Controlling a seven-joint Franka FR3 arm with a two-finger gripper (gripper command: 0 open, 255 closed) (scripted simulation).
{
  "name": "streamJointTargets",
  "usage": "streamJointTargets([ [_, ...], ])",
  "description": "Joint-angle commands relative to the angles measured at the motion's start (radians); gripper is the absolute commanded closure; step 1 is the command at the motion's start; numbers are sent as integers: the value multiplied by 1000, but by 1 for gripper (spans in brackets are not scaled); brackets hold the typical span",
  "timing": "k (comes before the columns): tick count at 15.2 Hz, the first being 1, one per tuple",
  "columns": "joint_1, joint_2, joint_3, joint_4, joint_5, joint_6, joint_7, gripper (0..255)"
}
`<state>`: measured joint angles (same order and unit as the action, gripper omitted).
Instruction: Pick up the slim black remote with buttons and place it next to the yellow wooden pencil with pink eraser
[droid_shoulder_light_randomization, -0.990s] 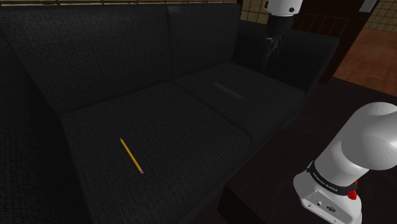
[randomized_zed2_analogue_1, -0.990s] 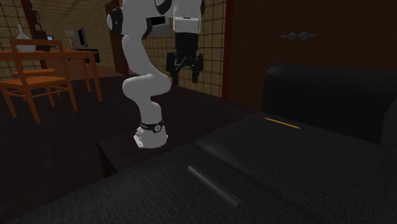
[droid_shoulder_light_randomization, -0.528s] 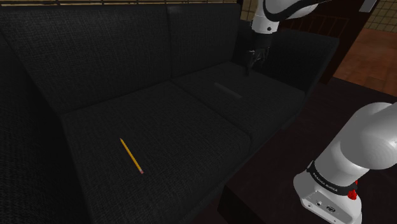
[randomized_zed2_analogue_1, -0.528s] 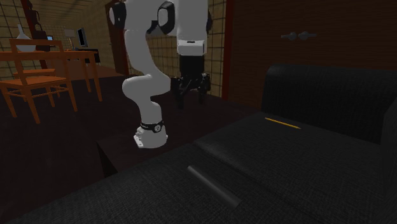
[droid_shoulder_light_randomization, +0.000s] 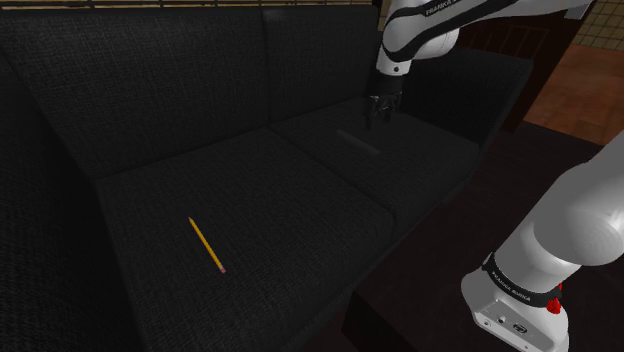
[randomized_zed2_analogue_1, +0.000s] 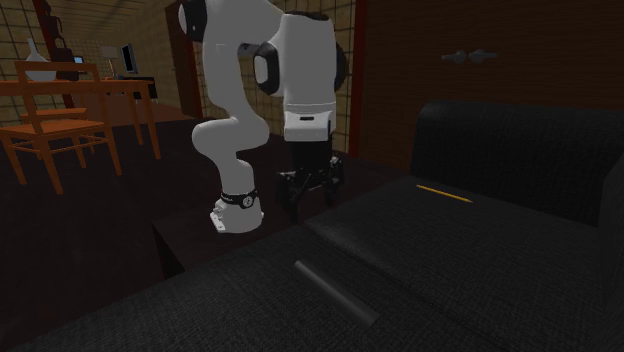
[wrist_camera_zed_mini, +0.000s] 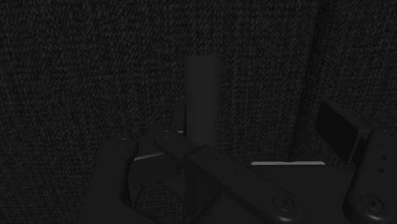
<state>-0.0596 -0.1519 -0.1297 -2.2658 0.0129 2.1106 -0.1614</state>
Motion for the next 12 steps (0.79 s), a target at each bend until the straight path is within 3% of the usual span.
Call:
streamJointTargets([
  [1, -5, 84, -13, 40, 26, 43, -15, 0],
  [6, -24, 275, -30, 147, 103, 119, -57, 0],
  [12, -24, 316, -25, 124, 117, 181, -66, 0],
])
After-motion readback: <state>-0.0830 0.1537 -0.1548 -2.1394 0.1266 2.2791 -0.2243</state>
